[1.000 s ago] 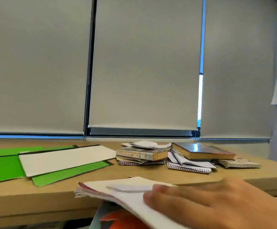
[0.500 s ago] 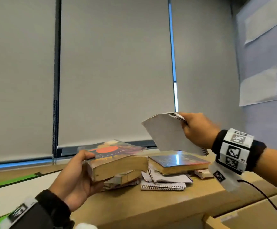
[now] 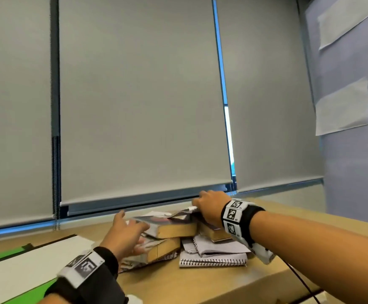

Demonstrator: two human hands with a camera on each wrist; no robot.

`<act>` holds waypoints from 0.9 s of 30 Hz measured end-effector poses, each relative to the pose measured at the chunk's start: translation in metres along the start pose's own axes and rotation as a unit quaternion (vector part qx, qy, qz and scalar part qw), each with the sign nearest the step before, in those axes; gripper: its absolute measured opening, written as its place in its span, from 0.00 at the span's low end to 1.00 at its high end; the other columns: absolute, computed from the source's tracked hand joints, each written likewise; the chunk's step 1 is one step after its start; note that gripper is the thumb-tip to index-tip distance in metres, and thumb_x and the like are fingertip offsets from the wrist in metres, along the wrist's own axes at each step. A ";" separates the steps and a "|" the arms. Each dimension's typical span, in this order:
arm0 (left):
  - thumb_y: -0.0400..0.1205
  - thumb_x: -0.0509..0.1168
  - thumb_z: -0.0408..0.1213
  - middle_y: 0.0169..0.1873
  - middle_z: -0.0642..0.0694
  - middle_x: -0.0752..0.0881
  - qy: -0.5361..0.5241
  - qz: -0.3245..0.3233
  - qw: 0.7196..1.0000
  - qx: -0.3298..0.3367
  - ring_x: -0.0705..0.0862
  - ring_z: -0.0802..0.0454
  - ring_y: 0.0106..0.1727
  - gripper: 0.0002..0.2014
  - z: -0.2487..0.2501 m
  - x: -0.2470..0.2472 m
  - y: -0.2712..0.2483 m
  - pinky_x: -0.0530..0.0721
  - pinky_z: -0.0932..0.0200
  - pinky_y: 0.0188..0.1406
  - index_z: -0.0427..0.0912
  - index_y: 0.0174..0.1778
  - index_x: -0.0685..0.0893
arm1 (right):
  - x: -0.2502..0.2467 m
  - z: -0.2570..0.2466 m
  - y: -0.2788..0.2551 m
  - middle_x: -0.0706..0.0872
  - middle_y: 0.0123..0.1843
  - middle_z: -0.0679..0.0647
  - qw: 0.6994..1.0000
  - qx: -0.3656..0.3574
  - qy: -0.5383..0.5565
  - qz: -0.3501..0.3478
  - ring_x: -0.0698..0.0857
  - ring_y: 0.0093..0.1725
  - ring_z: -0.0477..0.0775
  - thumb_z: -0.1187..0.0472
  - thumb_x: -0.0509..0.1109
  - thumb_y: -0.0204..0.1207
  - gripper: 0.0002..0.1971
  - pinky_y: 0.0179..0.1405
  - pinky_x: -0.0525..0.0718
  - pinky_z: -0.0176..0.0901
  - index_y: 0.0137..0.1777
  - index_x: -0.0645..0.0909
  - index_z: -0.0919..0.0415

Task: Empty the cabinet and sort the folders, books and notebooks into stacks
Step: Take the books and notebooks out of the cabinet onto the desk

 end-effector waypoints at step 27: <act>0.81 0.67 0.42 0.50 0.48 0.85 0.335 -0.114 0.922 -0.156 0.84 0.51 0.46 0.12 -0.316 -0.161 -0.150 0.79 0.61 0.47 0.49 0.60 0.80 | 0.049 -0.339 -0.209 0.84 0.63 0.50 0.853 -0.404 0.207 -0.259 0.82 0.62 0.55 0.39 0.61 0.79 0.20 0.59 0.81 0.49 0.69 0.71 0.42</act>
Point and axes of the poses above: each hand's wrist, its own y-axis towards the middle knuckle, its own x-axis out of the palm, z = x × y, the point moved 4 cm from there along y, towards the middle knuckle
